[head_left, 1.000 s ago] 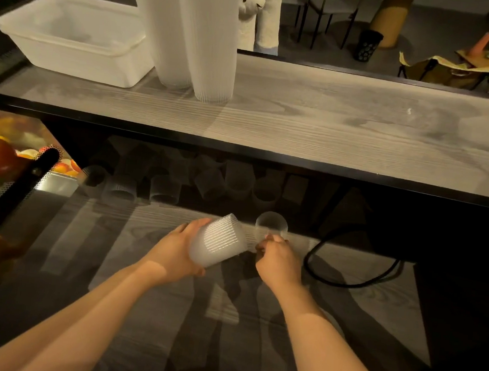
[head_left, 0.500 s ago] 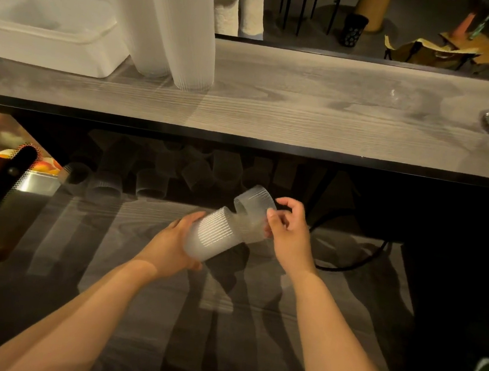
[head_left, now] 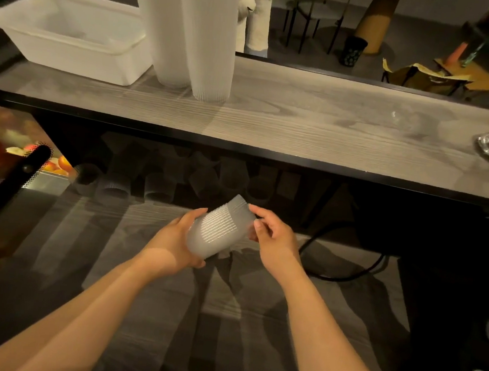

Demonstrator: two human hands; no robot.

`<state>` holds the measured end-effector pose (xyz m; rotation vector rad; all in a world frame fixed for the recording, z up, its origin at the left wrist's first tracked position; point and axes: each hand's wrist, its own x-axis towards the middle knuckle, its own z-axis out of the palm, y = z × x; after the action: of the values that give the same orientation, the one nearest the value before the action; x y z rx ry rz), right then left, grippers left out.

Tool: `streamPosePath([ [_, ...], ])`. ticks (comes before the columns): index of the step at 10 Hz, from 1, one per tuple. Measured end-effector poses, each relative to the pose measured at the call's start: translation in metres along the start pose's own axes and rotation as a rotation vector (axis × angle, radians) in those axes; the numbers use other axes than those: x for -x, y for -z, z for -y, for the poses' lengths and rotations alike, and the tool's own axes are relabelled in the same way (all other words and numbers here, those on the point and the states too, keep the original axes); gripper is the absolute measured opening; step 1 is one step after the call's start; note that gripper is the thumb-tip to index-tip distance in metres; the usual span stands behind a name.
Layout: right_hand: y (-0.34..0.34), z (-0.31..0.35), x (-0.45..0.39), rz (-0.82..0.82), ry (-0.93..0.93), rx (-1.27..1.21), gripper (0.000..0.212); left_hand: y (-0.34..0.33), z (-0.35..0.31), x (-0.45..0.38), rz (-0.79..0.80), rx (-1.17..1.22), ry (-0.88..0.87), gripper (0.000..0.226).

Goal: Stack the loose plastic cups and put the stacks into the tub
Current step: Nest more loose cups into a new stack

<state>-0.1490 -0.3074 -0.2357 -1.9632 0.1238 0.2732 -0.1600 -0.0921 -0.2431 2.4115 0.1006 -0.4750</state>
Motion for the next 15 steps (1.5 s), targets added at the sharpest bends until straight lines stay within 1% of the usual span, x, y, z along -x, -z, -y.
streamPosePath([
  [2,-0.018,-0.004,-0.003,0.140,0.048,0.121,0.036,0.006,0.009,-0.002,-0.026,0.010,0.014,0.113],
  [3,-0.017,-0.008,-0.010,0.222,0.087,0.117,0.040,0.008,0.014,-0.003,-0.021,0.001,0.014,0.112],
  [4,-0.015,-0.014,-0.024,0.254,0.116,0.049,0.045,0.010,0.016,-0.008,-0.019,-0.020,0.004,0.113],
  [5,-0.002,-0.022,-0.055,0.028,0.050,0.045,0.031,0.011,0.016,-0.015,-0.022,-0.030,0.011,0.114],
  [6,0.020,-0.031,-0.090,-0.203,-0.284,0.145,0.032,0.011,0.018,-0.018,-0.019,-0.032,0.017,0.114],
  [7,0.036,-0.035,-0.108,-0.146,-0.472,0.137,0.041,0.010,0.023,-0.019,-0.013,-0.039,0.012,0.113],
  [8,0.043,-0.034,-0.131,-0.159,-0.409,-0.034,0.037,0.009,0.026,-0.018,-0.012,-0.039,0.004,0.111],
  [9,0.044,-0.052,-0.164,-0.182,-0.387,-0.220,0.038,0.010,0.029,-0.017,0.003,-0.060,0.013,0.111],
  [10,0.043,-0.062,-0.171,-0.176,-0.373,-0.224,0.034,0.012,0.033,-0.016,0.018,-0.080,0.019,0.110],
  [11,0.036,-0.061,-0.172,-0.174,-0.359,-0.123,0.036,0.012,0.037,-0.016,0.010,-0.078,0.028,0.110],
  [12,0.026,-0.062,-0.164,-0.215,-0.335,-0.047,0.041,0.009,0.036,-0.016,0.022,-0.057,0.026,0.110],
  [13,0.018,-0.056,-0.139,-0.256,-0.185,0.018,0.034,0.007,0.034,-0.016,0.025,-0.025,0.018,0.111],
  [14,0.011,-0.037,-0.094,-0.320,-0.037,0.002,0.037,0.008,0.035,-0.013,0.004,0.002,0.021,0.112],
  [15,0.000,-0.015,-0.054,-0.336,0.063,-0.034,0.022,0.011,0.037,-0.008,-0.018,-0.001,0.024,0.113],
])
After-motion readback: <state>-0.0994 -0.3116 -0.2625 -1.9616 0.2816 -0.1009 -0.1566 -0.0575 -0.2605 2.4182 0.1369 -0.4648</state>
